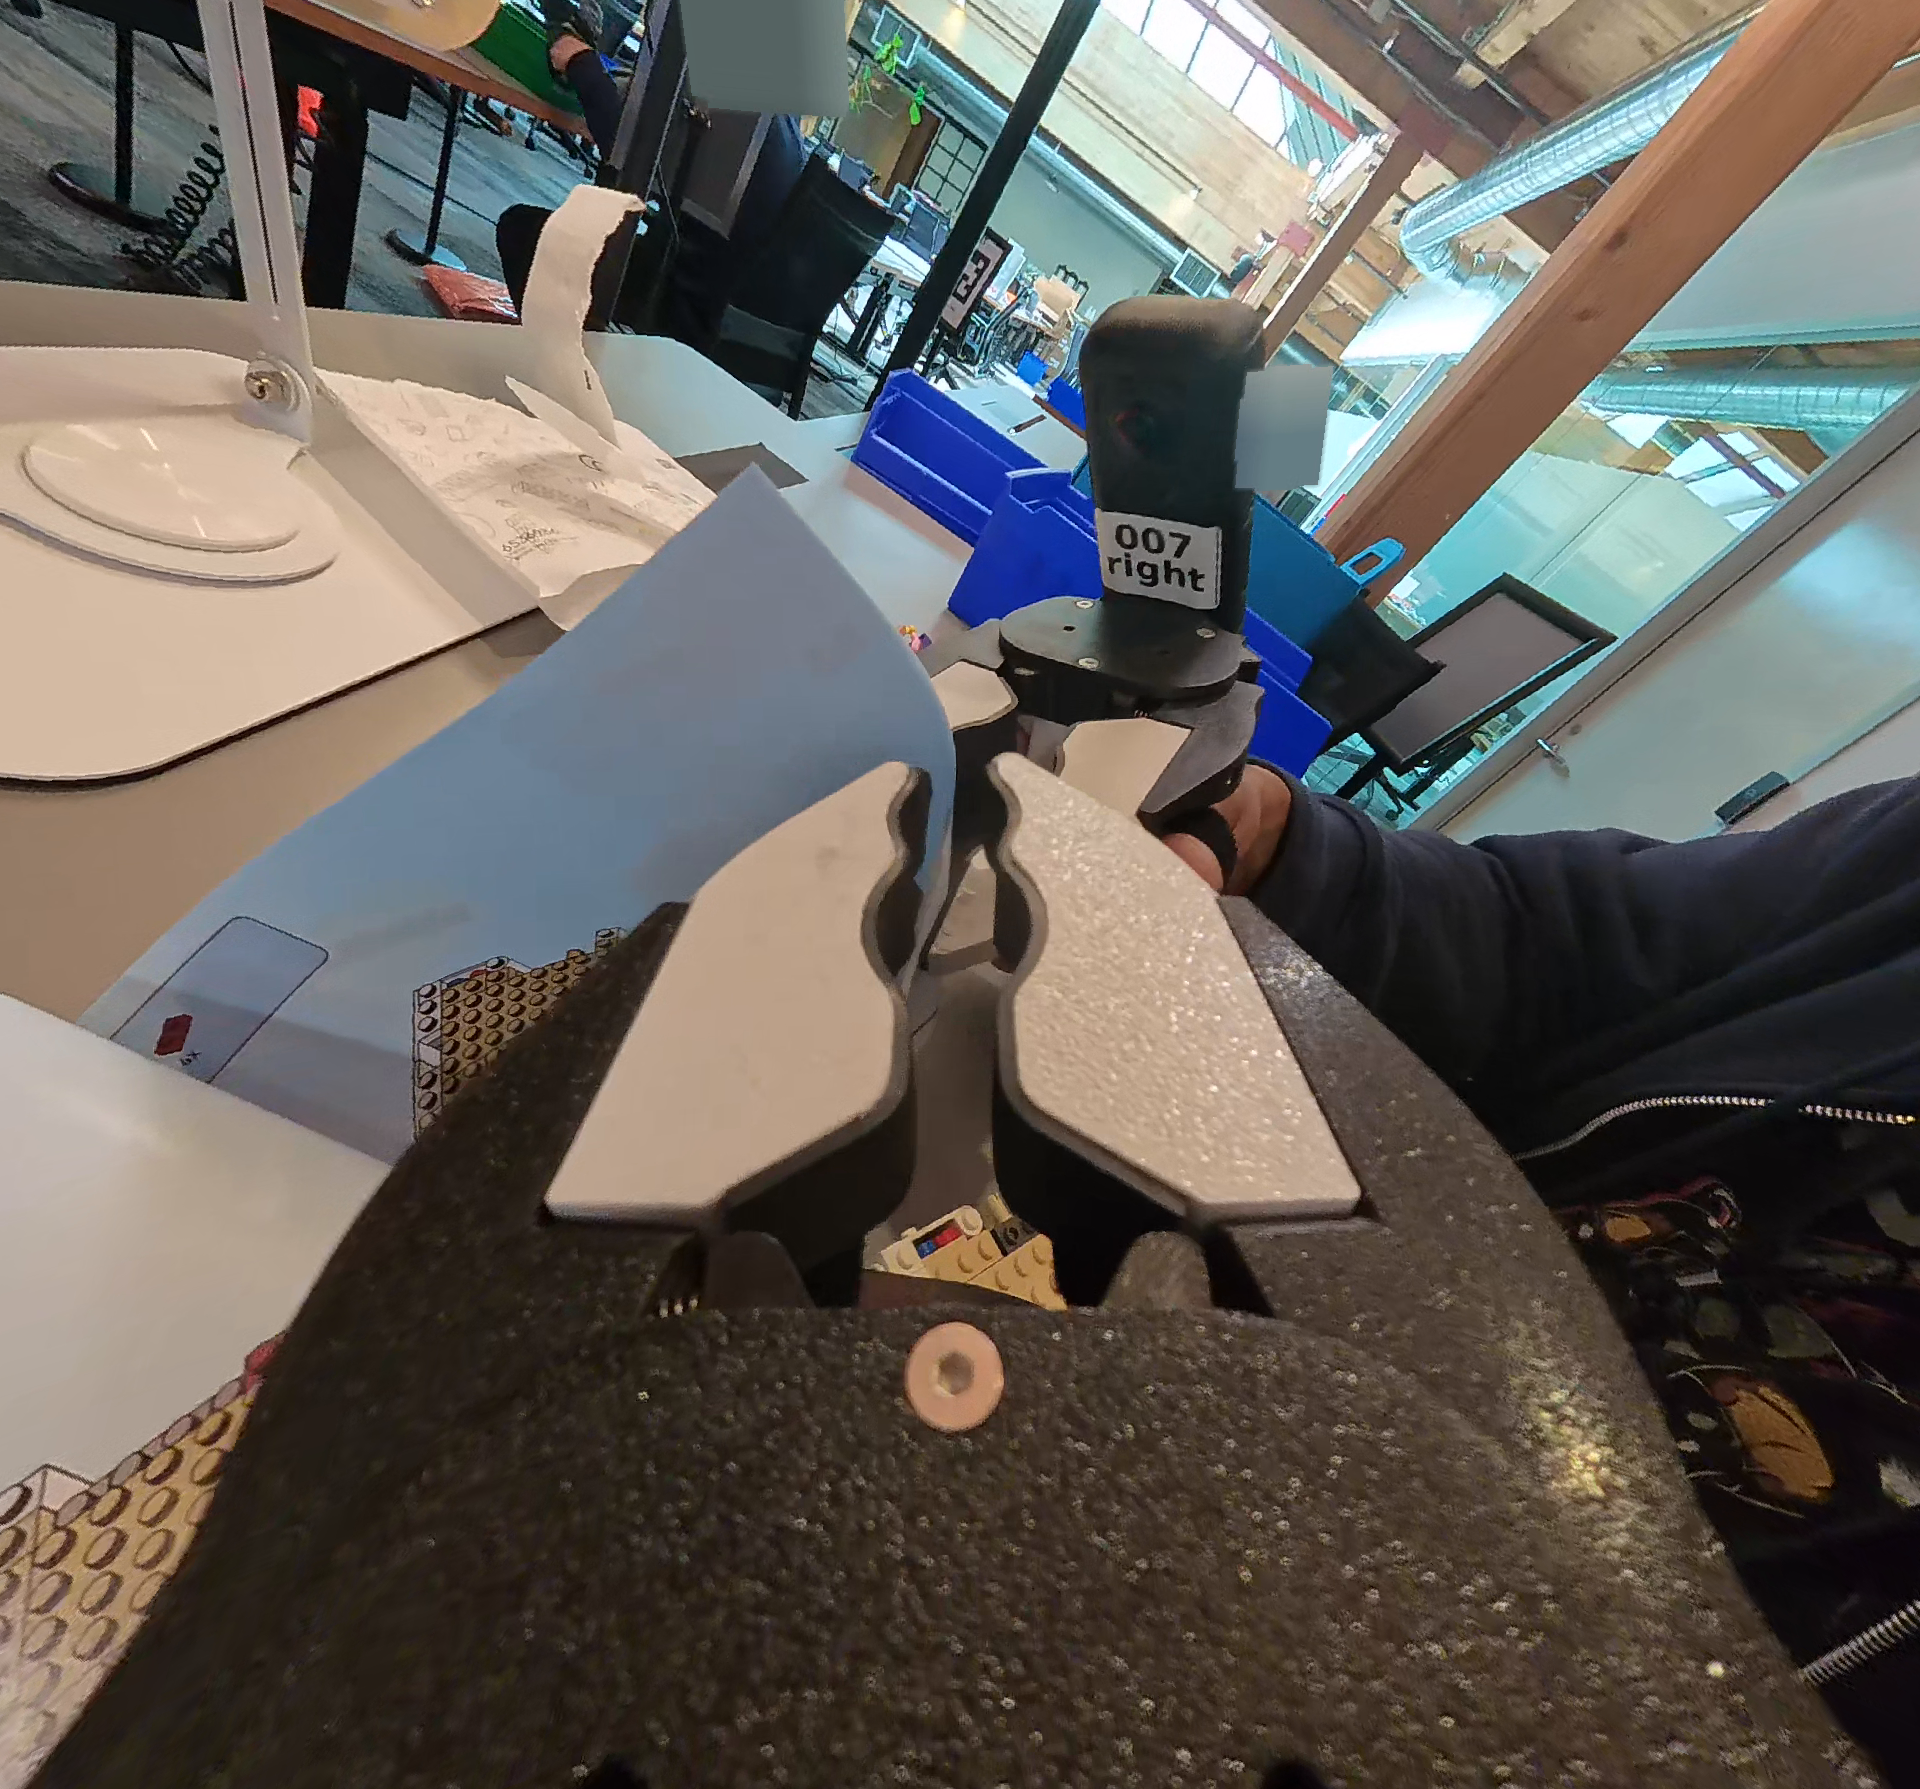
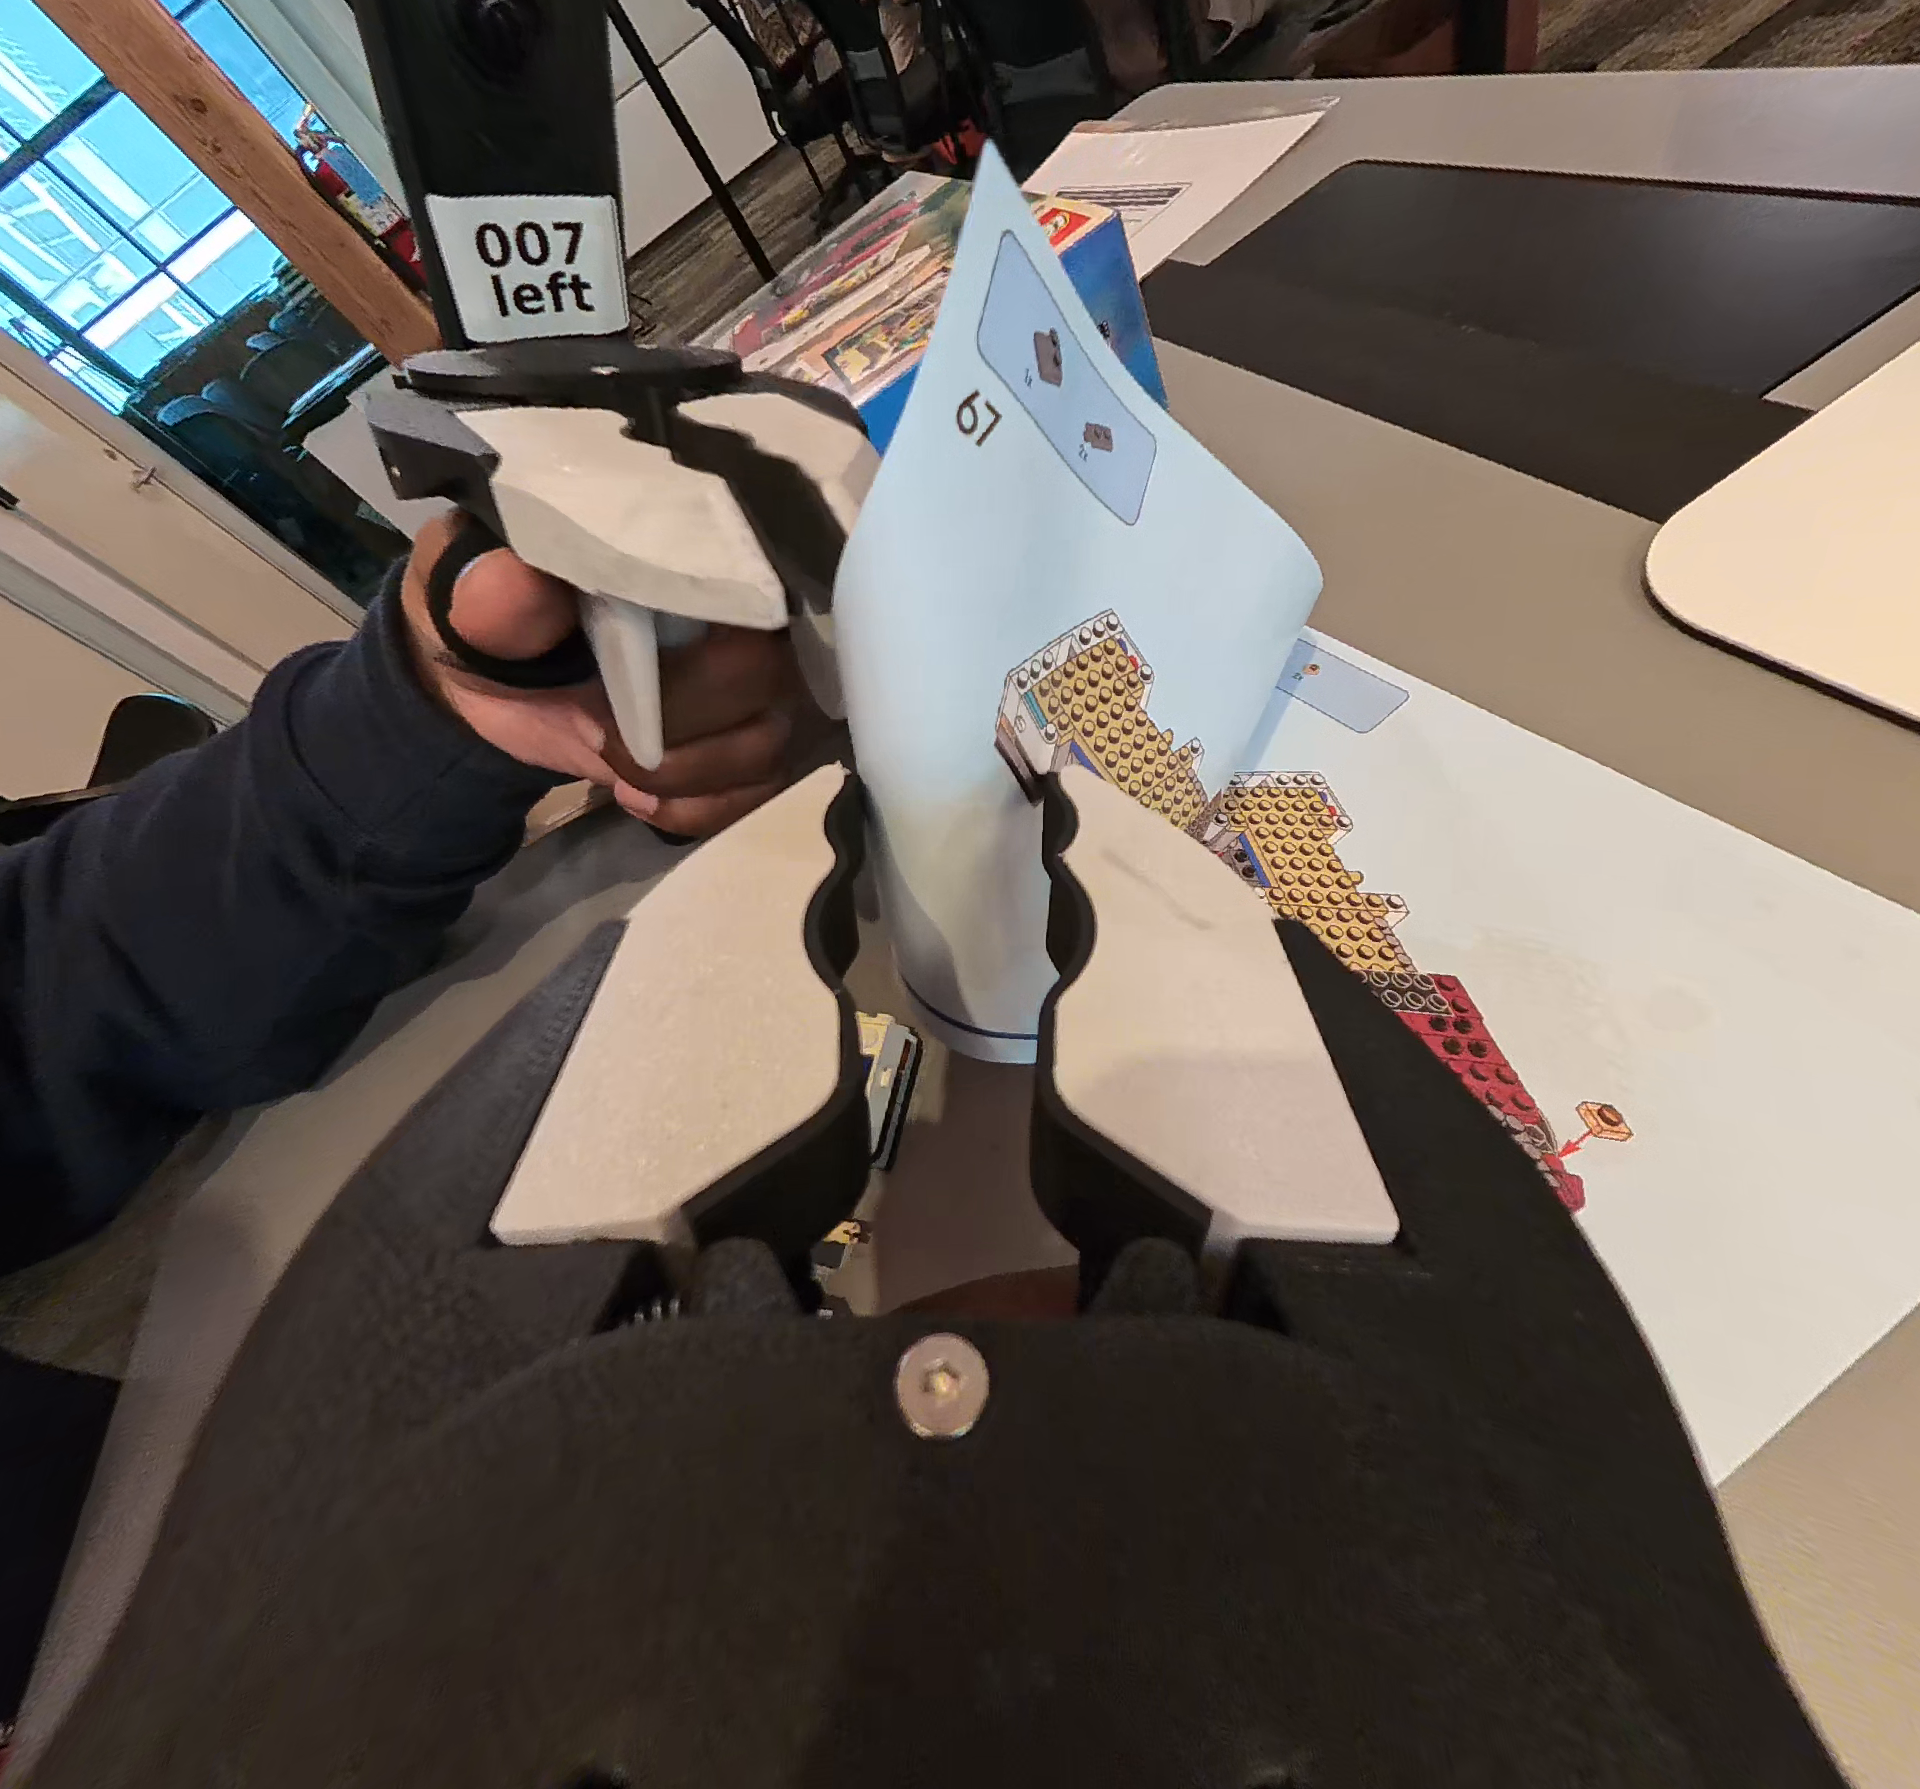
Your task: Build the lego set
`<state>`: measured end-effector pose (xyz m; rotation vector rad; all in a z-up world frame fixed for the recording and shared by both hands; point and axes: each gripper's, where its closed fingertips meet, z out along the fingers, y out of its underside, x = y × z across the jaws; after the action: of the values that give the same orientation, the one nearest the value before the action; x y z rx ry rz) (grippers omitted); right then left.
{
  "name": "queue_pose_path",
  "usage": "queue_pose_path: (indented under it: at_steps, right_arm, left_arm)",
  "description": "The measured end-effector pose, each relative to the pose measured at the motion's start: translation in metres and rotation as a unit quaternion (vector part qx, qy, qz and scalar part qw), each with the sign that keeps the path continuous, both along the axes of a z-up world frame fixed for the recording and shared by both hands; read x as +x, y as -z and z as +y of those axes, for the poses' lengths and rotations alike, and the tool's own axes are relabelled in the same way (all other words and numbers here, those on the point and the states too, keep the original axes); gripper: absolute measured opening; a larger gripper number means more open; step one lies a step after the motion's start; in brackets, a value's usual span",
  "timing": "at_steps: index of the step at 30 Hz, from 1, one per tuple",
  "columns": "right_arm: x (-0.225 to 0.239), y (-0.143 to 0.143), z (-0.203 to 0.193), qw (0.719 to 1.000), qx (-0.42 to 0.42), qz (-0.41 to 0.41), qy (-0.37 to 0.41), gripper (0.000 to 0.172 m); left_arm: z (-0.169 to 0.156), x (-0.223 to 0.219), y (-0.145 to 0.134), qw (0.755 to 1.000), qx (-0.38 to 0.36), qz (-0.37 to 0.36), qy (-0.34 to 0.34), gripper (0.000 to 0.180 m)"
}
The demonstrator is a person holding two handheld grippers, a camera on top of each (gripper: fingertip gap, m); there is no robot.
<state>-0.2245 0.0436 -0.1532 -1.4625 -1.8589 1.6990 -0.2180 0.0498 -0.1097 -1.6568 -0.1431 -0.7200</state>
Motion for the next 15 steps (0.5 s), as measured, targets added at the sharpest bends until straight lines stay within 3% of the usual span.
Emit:
queue_pose_path:
  at_steps: [6,15]
  right_arm:
    - [0.0007,-0.0003,-0.0008,1.0,-0.004,0.0,-0.003,0.033]
    - [0.0014,-0.0005,0.0002,1.0,-0.011,-0.002,-0.005,0.031]
  left_arm:
    - [-0.0009,0.0,0.0002,1.0,0.003,-0.01,0.005,0.0]
    - [-0.002,0.0,0.0,1.0,0.008,-0.02,0.012,0.0]
